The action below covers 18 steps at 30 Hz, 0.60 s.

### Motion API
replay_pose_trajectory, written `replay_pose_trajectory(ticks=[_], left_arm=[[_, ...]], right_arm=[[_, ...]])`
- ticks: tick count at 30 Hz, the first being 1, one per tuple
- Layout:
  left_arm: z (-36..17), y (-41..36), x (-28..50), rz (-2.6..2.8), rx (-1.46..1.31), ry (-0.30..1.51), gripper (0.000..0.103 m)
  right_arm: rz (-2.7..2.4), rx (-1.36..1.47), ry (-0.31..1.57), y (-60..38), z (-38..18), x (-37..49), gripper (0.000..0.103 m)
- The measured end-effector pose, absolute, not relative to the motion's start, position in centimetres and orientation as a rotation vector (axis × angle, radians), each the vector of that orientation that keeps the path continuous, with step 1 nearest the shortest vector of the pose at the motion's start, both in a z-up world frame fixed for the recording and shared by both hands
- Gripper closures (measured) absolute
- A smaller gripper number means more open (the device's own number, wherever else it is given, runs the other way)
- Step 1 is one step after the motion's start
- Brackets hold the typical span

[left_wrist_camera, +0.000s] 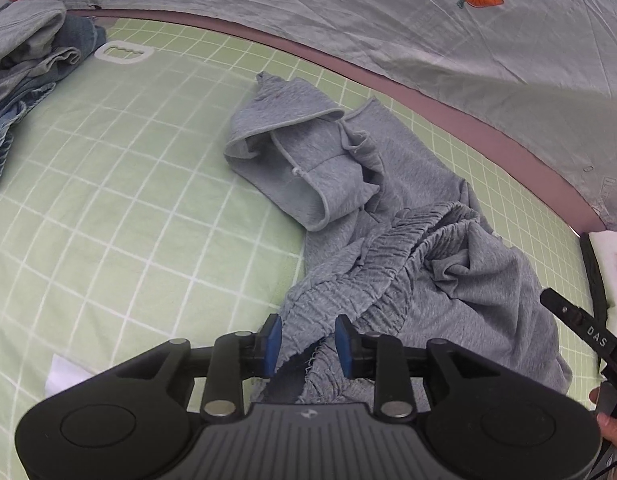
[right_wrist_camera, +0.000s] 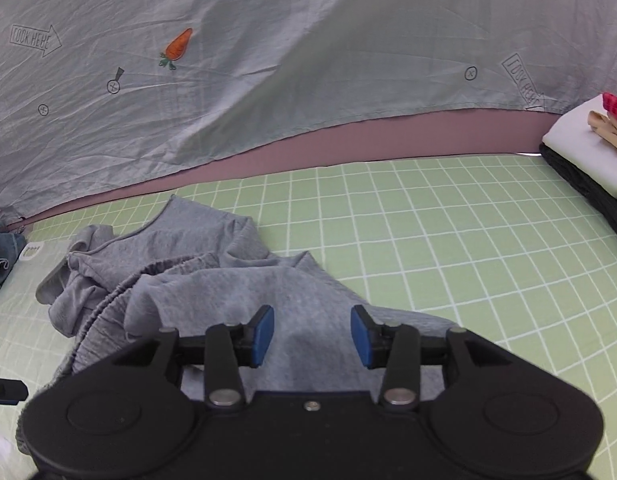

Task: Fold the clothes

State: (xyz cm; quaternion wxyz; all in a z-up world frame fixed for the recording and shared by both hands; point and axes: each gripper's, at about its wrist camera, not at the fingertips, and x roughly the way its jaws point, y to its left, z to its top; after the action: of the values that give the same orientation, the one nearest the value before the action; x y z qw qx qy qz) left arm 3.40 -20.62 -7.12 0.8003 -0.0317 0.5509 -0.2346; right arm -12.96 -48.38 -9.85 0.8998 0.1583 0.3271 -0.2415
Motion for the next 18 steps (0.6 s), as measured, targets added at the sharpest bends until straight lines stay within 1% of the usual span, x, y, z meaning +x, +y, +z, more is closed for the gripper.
replay_pose_trajectory(ticks=[1,2,4,11,15,17,18], left_arm=[[-7.3,-20.7,3.5,-0.525,-0.066,1.184,0.063],[-7.4,-20.8,3.6,-0.546,-0.065,1.189,0.061],[-7.9,-20.9,4.0,-0.58,-0.063,1.212,0.057],[-9.5,-20.4,5.0,-0.627,-0.111,1.263,0.057],[-9.6,-20.4,5.0,-0.646,-0.104,1.258,0.057],[-9.4,-20.5,4.9,-0.681,-0.093,1.244,0.053],[-9.4,-20.6,4.9,-0.685,-0.094,1.242,0.05]], right_arm=[[-0.491,0.323,0.674,-47.8,-9.7,-12.4,0.057],[-0.48,0.317,0.674,-47.3,-9.7,-11.9,0.056],[-0.46,0.303,0.675,-46.3,-9.6,-10.9,0.049],[-0.412,0.295,0.711,-43.8,-10.4,-8.7,0.049],[-0.385,0.275,0.745,-43.1,-10.9,-8.6,0.047],[-0.372,0.264,0.769,-43.0,-11.2,-8.4,0.047],[-0.365,0.258,0.781,-43.0,-11.4,-8.4,0.048]])
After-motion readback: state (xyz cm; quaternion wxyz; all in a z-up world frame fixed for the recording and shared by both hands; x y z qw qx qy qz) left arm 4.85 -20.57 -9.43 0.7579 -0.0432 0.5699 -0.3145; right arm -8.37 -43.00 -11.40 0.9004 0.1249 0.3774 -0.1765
